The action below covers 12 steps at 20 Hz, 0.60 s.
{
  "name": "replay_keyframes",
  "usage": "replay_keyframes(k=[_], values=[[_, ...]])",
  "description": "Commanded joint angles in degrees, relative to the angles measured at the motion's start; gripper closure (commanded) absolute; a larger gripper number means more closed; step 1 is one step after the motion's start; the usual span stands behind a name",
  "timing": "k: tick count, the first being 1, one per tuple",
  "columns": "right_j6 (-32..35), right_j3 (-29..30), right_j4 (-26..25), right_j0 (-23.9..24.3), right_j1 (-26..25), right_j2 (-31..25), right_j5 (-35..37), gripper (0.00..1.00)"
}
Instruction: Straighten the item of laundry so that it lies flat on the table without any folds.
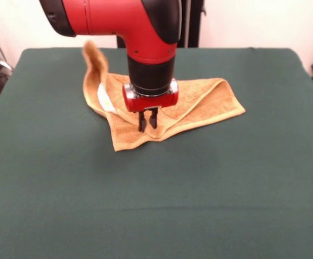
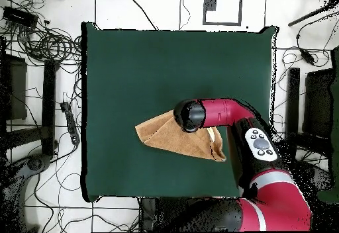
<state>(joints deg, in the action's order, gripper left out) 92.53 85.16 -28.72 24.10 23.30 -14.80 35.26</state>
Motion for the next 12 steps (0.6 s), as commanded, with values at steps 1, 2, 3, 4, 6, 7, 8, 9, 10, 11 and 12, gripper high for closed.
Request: replay_keyframes(k=[1,2,3,4,6,7,8,9,10,11,12], values=[[2.9,-2.2,-1.8,-0.4,-10.0,-5.1,-12.7,1.00],[2.9,-2.2,-1.9,-0.5,-10.0,-5.1,-12.8,1.00],[2.8,-1.9,-2.0,-0.3,-9.9,-5.1,-13.1,1.00],[3.1,-1.8,-1.7,-0.2,-10.0,-5.1,-13.1,1.00],[3.1,-1.5,-1.6,-0.2,-9.7,-5.2,-12.8,1.00],[3.0,-1.6,-1.5,-0.1,-9.7,-5.3,-12.6,1.00],[2.9,-1.6,-1.5,-0.1,-9.6,-5.4,-12.6,1.00],[2.8,-1.6,-1.5,0.0,-9.6,-5.4,-12.6,1.00],[2.7,-1.6,-1.5,-0.1,-9.6,-5.4,-12.6,1.00],[2.8,-1.7,-1.6,-0.2,-9.6,-5.3,-12.8,1.00],[2.9,-1.7,-1.6,-0.2,-9.6,-5.3,-12.8,1.00]])
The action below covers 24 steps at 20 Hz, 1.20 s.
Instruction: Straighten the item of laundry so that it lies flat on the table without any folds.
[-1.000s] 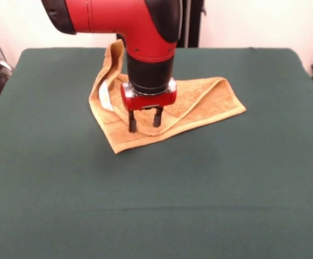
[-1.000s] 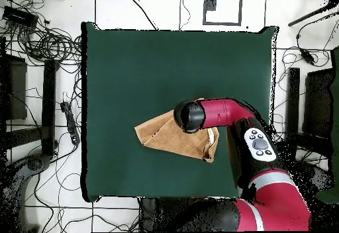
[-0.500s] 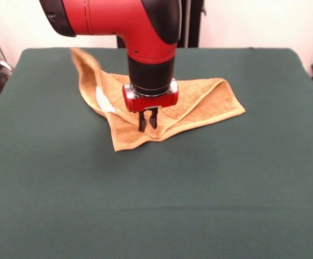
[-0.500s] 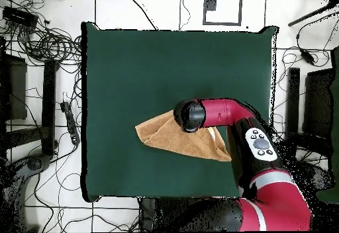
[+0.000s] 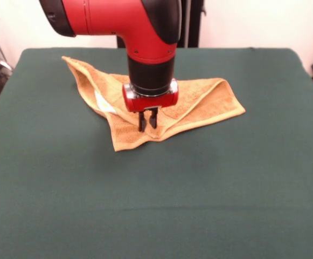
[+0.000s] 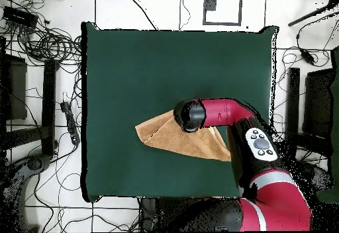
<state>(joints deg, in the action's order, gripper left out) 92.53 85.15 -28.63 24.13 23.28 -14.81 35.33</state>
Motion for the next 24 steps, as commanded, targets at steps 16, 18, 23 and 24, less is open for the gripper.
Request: replay_keyframes(k=[16,18,23,24], values=[[4.5,-1.2,-2.1,-0.7,-9.3,-4.3,-14.8,0.00],[4.5,-1.2,-2.3,-0.7,-9.3,-4.2,-15.1,0.00],[4.3,-1.0,-2.3,-0.7,-9.0,-4.4,-14.9,0.00],[4.3,-0.9,-2.1,-0.7,-8.9,-4.5,-14.6,0.00]])
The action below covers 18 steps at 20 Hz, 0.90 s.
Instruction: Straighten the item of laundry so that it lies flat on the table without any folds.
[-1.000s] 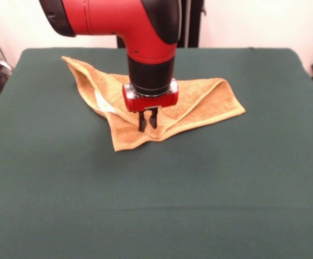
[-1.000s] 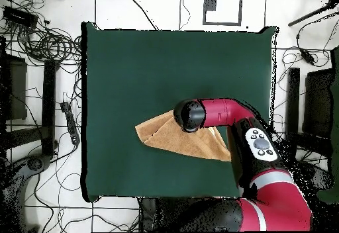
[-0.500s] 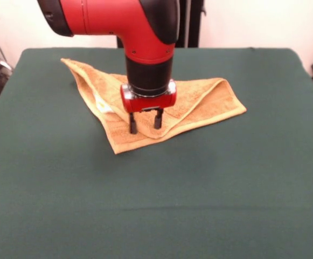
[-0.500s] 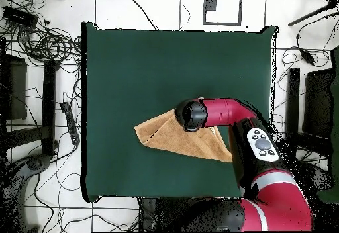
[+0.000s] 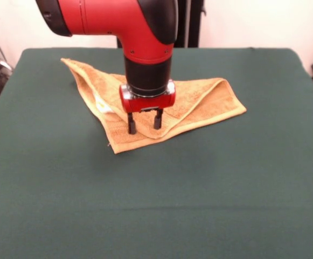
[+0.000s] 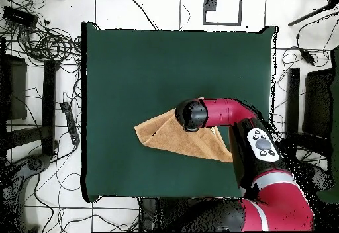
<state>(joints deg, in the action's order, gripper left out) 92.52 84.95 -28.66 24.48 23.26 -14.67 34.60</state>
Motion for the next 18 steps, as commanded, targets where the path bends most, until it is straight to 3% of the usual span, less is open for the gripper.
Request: replay_keyframes(k=[1,18], values=[[4.1,-0.6,-2.0,-1.0,-8.6,-4.8,-13.7,0.00],[5.7,0.5,-2.3,-2.9,-5.8,-3.2,-13.2,0.00]])
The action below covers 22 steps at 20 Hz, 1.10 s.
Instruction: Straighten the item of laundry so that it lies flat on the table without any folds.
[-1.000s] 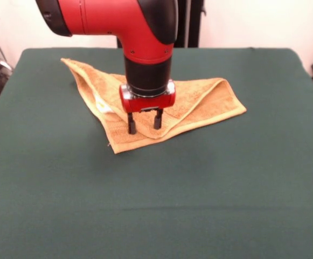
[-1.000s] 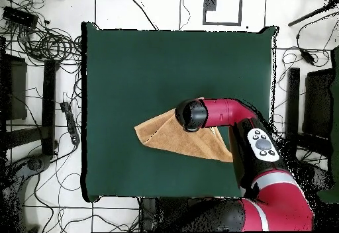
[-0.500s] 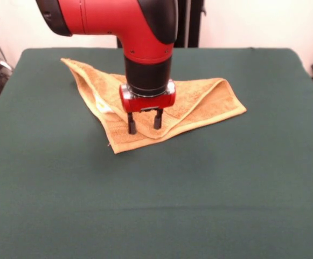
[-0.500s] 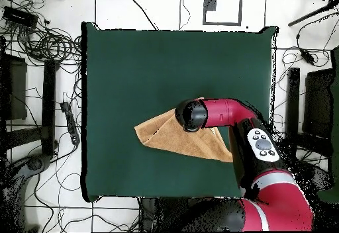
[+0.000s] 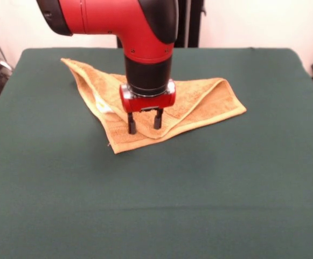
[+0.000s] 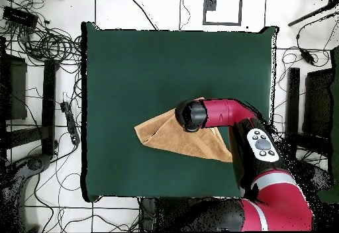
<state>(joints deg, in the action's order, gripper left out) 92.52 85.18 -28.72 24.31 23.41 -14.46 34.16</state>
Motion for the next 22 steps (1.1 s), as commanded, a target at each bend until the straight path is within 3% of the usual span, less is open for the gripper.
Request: replay_keyframes(k=[1,15,22], values=[[6.1,0.2,-2.3,-3.0,-5.9,-3.1,-13.0,0.00],[13.0,-0.4,-2.0,-10.6,-4.1,5.2,-17.2,0.00],[8.9,1.1,1.5,-6.9,-5.9,1.7,-17.0,0.00]])
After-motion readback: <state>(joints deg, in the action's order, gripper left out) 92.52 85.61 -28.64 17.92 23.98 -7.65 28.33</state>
